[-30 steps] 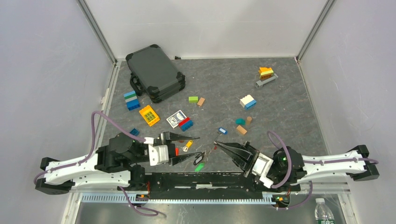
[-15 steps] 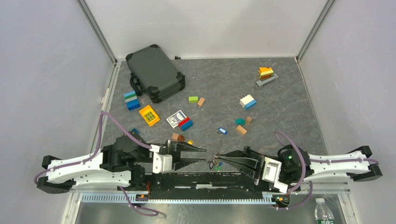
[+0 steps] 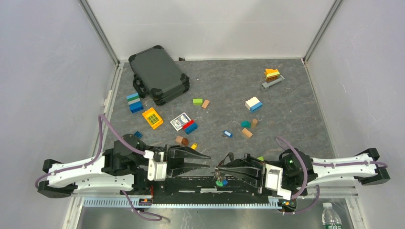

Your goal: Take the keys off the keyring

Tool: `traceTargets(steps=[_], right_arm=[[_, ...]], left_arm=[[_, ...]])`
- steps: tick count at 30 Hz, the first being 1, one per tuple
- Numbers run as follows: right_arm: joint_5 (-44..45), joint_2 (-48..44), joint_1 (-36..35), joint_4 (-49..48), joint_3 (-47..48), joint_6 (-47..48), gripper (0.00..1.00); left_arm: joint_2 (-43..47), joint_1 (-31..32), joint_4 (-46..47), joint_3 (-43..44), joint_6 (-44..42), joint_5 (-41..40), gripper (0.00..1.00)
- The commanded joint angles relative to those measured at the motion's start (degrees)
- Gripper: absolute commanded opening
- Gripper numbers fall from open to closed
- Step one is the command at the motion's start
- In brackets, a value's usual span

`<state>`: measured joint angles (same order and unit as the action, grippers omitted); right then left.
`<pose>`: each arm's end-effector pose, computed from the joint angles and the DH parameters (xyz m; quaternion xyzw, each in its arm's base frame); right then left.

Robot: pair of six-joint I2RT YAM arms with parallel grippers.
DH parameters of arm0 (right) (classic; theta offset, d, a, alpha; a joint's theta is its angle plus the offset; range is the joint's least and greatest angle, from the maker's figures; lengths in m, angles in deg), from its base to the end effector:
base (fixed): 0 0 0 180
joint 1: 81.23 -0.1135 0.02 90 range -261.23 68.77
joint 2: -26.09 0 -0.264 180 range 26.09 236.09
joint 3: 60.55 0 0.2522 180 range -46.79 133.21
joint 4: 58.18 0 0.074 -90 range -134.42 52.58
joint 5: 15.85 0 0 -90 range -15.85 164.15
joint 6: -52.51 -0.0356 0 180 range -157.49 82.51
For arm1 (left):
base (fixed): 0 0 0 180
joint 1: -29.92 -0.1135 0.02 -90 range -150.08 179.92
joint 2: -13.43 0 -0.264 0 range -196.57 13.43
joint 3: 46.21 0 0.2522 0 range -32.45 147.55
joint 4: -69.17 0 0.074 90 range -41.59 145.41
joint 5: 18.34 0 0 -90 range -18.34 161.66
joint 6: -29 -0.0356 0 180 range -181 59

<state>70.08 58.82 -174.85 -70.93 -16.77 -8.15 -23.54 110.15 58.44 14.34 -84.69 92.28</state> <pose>-0.0117 0.1452 0.3488 -0.4937 0.2344 0.4618 0.6986 0.0122 -0.1449 0.3970 0.5694 0.2678 -0.4626 0.6246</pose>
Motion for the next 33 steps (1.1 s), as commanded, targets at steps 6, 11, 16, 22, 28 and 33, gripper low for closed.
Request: traceTargets(steps=[6,11,16,22,28,33], right_arm=[[-2.1,0.4,0.1,-5.4,3.3,-1.0,0.0],[-2.6,0.4,0.1,-6.0,3.3,-1.0,0.0],[-3.2,0.6,0.1,-6.3,3.4,-1.0,0.0],[-3.2,0.8,0.1,-6.4,3.1,-1.0,0.0],[-2.4,0.8,0.1,-6.3,2.8,-0.9,0.0],[-2.0,0.6,0.1,-6.1,2.6,-0.9,0.0]], left_arm=[[-0.5,0.2,0.6,0.9,-2.7,7.1,0.33],[-1.5,0.2,0.2,0.8,-2.7,6.3,0.33],[-2.9,0.1,0.2,1.0,-2.9,6.0,0.32],[-3.6,0.2,0.2,1.1,-2.9,6.0,0.3],[-3.5,0.2,0.2,1.3,-2.9,6.1,0.21],[-3.1,0.1,0.1,1.1,-3.0,5.8,0.05]])
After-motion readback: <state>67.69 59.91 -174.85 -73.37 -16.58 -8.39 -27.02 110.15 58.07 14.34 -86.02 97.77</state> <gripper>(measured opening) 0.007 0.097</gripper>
